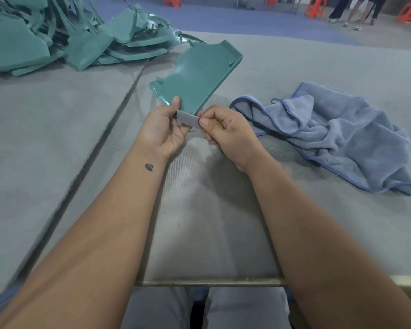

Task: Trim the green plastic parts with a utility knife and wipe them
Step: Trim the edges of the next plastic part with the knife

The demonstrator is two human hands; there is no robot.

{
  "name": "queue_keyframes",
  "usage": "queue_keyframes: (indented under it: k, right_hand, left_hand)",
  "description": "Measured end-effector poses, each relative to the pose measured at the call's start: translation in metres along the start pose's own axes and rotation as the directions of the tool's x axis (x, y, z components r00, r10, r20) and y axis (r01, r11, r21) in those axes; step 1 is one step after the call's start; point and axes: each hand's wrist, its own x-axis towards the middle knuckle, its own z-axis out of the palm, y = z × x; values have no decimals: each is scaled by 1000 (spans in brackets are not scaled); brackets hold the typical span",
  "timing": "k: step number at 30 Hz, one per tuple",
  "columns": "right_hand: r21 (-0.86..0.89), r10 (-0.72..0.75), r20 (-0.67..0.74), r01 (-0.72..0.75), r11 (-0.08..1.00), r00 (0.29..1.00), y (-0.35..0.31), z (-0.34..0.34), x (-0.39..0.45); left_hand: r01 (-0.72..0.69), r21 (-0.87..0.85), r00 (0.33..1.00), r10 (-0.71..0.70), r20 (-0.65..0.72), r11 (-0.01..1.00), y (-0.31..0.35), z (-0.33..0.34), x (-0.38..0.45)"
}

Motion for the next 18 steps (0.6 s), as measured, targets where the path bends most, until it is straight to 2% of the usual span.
queue_keyframes:
  k: [6, 15, 17, 18]
  right_hand:
    - [-34, -24, -55, 22, 999, 998, 1, -1, 0]
    - [-74, -37, -51, 33, 997, 998, 3, 1, 3]
    - [-22, -42, -110, 40, 999, 993, 2, 1, 5]
    - [84, -24, -192, 40, 996, 981, 2, -2, 6]
  left_hand:
    - [16, -17, 1000, -16, -23, 1000, 1, 0, 1]
    - [20, -20, 999, -21, -25, 1000, 2, -2, 2]
    - [18, -4, 1000, -18, -25, 1000, 2, -3, 2]
    - [16, 19, 999, -16, -30, 1000, 2, -3, 2]
